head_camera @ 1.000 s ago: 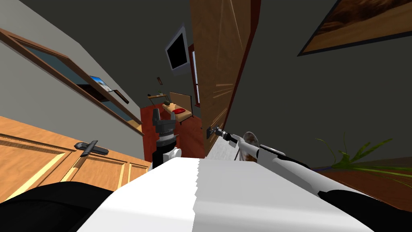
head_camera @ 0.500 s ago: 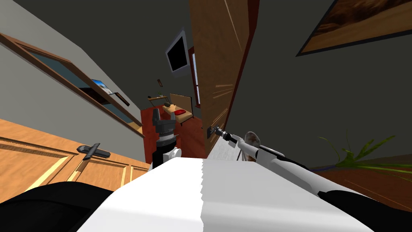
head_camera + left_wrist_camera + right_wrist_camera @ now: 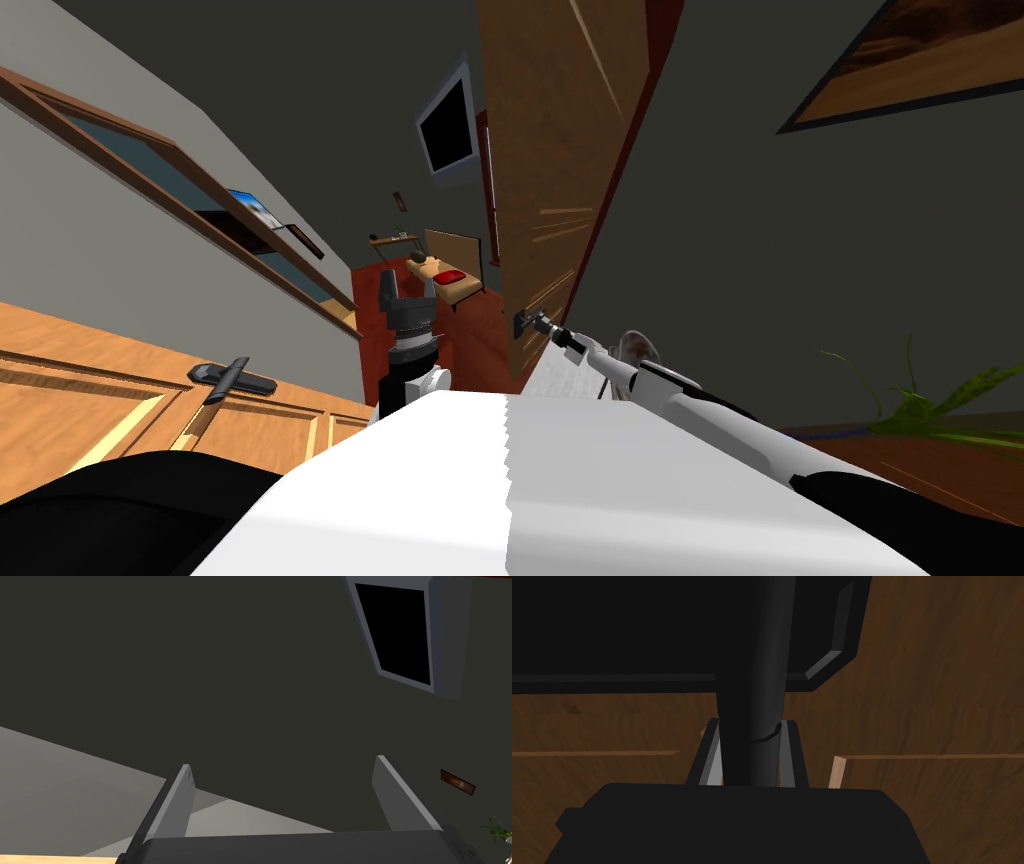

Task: Push the door open

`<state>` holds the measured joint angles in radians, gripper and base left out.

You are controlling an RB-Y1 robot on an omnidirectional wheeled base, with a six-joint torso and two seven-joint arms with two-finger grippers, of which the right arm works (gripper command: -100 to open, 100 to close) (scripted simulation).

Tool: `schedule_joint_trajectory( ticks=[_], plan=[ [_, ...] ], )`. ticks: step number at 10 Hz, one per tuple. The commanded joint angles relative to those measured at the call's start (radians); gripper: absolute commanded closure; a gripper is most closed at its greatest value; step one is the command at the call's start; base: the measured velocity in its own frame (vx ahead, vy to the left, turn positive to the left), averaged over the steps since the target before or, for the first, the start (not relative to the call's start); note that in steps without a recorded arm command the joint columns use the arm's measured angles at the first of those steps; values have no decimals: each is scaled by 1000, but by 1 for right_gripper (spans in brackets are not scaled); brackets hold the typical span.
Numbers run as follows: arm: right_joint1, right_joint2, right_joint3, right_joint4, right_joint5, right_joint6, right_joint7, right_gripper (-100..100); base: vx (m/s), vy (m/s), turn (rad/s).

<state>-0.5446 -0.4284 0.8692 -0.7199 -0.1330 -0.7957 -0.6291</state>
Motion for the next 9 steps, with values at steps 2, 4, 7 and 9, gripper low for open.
schedule_joint_trajectory(
  ticks=[2,4,7,9],
  plan=[
    [-9,16,-54,11,-5,20,29,100,57,101,13],
    [-9,33,-88,23,-6,39,50,100,64,94,8],
    [-8,51,-123,35,-7,59,71,100,49,76,7],
    [-8,68,-158,48,-8,78,93,100,54,81,7]
  ],
)
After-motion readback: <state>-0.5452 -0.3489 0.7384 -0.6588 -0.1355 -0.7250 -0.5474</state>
